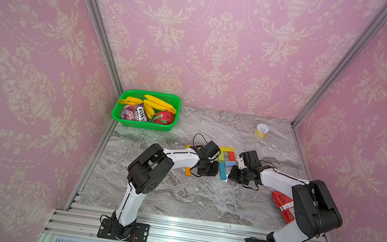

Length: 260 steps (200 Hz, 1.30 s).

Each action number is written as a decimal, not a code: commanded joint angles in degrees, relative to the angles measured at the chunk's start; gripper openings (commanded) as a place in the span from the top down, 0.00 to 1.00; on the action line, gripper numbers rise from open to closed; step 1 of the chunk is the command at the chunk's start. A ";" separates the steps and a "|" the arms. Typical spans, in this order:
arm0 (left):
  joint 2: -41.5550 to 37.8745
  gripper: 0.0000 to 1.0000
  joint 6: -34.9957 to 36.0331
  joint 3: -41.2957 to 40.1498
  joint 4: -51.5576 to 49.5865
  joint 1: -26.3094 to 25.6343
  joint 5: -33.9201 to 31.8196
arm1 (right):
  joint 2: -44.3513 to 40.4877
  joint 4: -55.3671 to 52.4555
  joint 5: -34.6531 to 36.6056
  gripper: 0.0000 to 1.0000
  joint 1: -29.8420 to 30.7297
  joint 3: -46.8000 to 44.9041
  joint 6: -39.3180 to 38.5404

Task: Assemble the letter p with building blocks
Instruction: Assemble the building block at the center of the board.

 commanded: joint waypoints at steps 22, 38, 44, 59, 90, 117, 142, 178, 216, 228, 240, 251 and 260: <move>-0.59 1.00 -0.24 0.83 -2.35 -0.83 -0.76 | 0.98 -1.03 -0.64 0.91 -0.17 -0.98 0.12; 0.37 1.00 -0.14 1.79 -2.74 -0.93 -0.25 | 1.74 -1.17 -0.94 0.91 -0.19 -0.24 -0.17; 0.60 1.00 0.01 2.05 -2.82 -0.90 -0.12 | 2.07 -1.16 -1.06 0.91 -0.20 0.00 -0.20; 1.15 1.00 0.05 2.95 -3.07 -0.92 -0.06 | 2.89 -1.18 -1.26 0.91 -0.21 0.73 -0.29; 3.07 1.00 0.45 5.58 -4.25 -0.87 0.35 | 4.53 -1.49 -1.44 0.91 -0.24 2.30 -0.52; 4.54 1.00 0.54 7.57 -5.28 -0.88 0.53 | 5.91 -2.45 -0.92 0.91 -0.20 3.79 -0.92; 4.74 1.00 0.67 8.04 -5.96 -0.72 -0.03 | 6.43 -3.33 -0.33 0.91 -0.17 4.91 -1.27; 5.35 1.00 0.62 8.21 -5.80 -0.55 0.58 | 7.11 -3.71 -0.10 0.91 -0.20 5.64 -1.25; 6.23 1.00 0.70 8.92 -5.87 -0.38 1.13 | 7.58 -3.31 -0.53 0.91 -0.23 6.11 -1.06; 6.48 1.00 0.73 9.09 -5.86 -0.29 1.37 | 7.71 -3.34 -0.68 0.91 -0.16 6.37 -1.01; 6.67 1.00 0.74 9.36 -5.85 -0.28 1.40 | 8.00 -3.33 -0.72 0.91 -0.16 6.60 -1.04; 6.82 1.00 0.74 9.48 -5.87 -0.22 1.34 | 8.08 -3.22 -0.89 0.91 -0.19 6.66 -0.92; 6.95 1.00 0.66 9.62 -5.82 -0.17 1.32 | 8.24 -3.18 -0.90 0.91 -0.26 6.85 -0.88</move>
